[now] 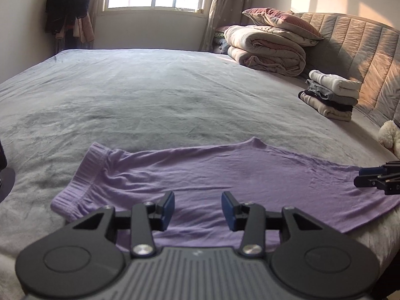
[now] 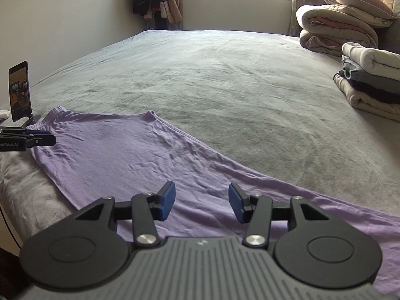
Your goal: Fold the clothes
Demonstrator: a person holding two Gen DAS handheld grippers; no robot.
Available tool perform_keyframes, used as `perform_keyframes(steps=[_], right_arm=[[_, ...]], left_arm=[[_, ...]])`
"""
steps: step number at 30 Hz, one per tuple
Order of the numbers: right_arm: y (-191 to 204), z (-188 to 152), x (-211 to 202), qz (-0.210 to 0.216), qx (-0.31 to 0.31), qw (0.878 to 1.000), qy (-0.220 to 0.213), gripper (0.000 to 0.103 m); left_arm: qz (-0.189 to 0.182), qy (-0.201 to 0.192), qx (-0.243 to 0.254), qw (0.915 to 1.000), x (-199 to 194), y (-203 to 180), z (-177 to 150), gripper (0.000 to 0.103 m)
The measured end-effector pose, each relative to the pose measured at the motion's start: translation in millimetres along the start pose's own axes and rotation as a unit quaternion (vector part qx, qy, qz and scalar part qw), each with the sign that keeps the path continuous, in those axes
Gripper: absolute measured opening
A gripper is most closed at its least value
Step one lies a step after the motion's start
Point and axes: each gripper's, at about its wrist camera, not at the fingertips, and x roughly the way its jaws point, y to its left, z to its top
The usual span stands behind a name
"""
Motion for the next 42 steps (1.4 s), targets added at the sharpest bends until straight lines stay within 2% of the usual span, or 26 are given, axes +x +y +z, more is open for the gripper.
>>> perform_keyframes(steps=[8,11,16,20,27,32,35,38,40,42], right_arm=[[-42,-9,-22,-0.035,0.044,0.998,-0.015,0.052],[-58,-12,-32,-0.050,0.064,0.996,-0.021,0.053],[-84,-20,-45,-0.071,0.094,0.993,-0.027,0.053],[-105,-29,-57,-0.088,0.110,0.989,-0.034,0.053],[-160,-49,-76,-0.135,0.154,0.978,-0.040,0.053],[-197,-60,-87,-0.174,0.175,0.968,-0.043,0.053],[-215,-63,-90,-0.186,0.177,0.966,-0.034,0.053],[-227,-64,-91,-0.188,0.172,0.967,-0.027,0.045],[-231,-65,-90,-0.180,0.159,0.971,-0.020,0.033],[-233,-65,-88,-0.171,0.140,0.975,-0.012,0.031]], left_arm=[[-0.077,0.012,0.059,0.9952,23,-69,16,0.050],[-0.104,0.016,0.083,0.9909,32,-93,21,0.054],[-0.144,0.031,0.133,0.9802,48,-139,29,0.054],[-0.172,0.039,0.149,0.9729,65,-166,32,0.054],[-0.195,0.057,0.183,0.9619,92,-208,32,0.054],[-0.197,0.059,0.208,0.9562,111,-233,34,0.051],[-0.209,0.058,0.209,0.9537,119,-246,37,0.040],[-0.224,0.052,0.213,0.9496,125,-265,39,0.034],[-0.236,0.048,0.216,0.9461,128,-277,40,0.032],[-0.250,0.048,0.220,0.9418,132,-292,39,0.031]])
